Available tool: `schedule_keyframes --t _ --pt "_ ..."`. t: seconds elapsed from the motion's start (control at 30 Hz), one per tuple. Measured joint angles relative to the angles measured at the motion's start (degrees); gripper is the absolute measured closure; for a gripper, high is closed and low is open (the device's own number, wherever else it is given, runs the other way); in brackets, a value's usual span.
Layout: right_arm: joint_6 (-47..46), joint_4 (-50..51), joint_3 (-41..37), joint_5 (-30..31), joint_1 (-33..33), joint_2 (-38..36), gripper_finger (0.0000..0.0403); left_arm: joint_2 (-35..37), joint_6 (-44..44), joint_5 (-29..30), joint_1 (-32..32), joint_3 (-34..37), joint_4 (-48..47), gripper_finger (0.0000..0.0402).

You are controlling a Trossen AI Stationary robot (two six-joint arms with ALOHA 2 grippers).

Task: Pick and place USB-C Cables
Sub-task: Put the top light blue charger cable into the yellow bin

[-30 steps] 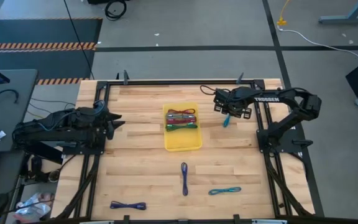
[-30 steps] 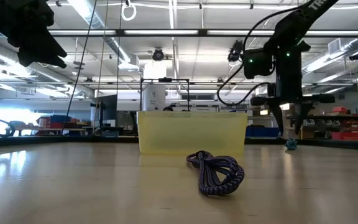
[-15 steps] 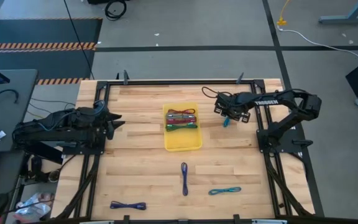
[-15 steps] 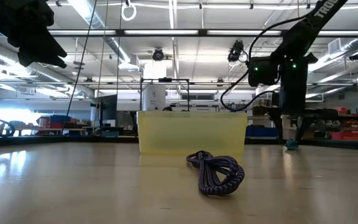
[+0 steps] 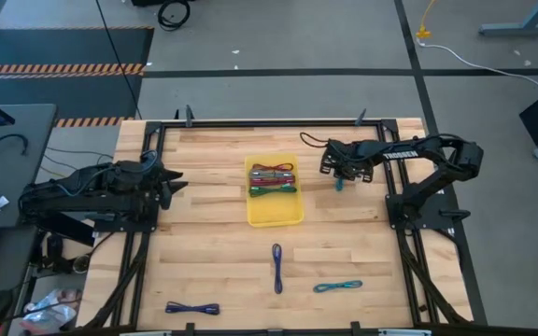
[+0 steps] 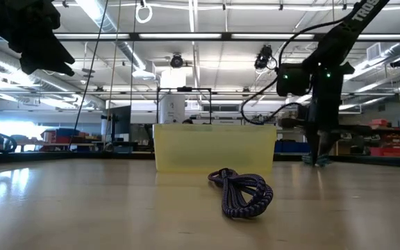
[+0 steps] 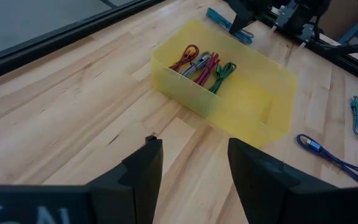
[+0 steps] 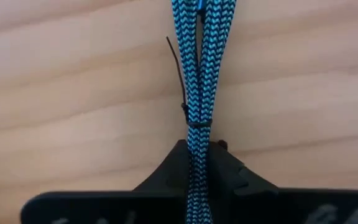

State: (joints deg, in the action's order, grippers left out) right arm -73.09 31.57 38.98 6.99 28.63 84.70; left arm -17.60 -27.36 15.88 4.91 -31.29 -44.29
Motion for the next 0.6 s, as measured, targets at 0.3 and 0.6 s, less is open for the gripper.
schedule_keyframes --t 0.3,0.6 --pt "25.39 8.42 22.14 -7.44 -4.05 0.05 0.0373 0.0 -0.08 -0.02 0.0 0.0 -0.02 0.0214" --pt "50.17 34.24 61.22 -6.3 -10.32 4.65 0.0373 0.0 -0.93 -0.02 0.0 0.0 0.0 0.0214"
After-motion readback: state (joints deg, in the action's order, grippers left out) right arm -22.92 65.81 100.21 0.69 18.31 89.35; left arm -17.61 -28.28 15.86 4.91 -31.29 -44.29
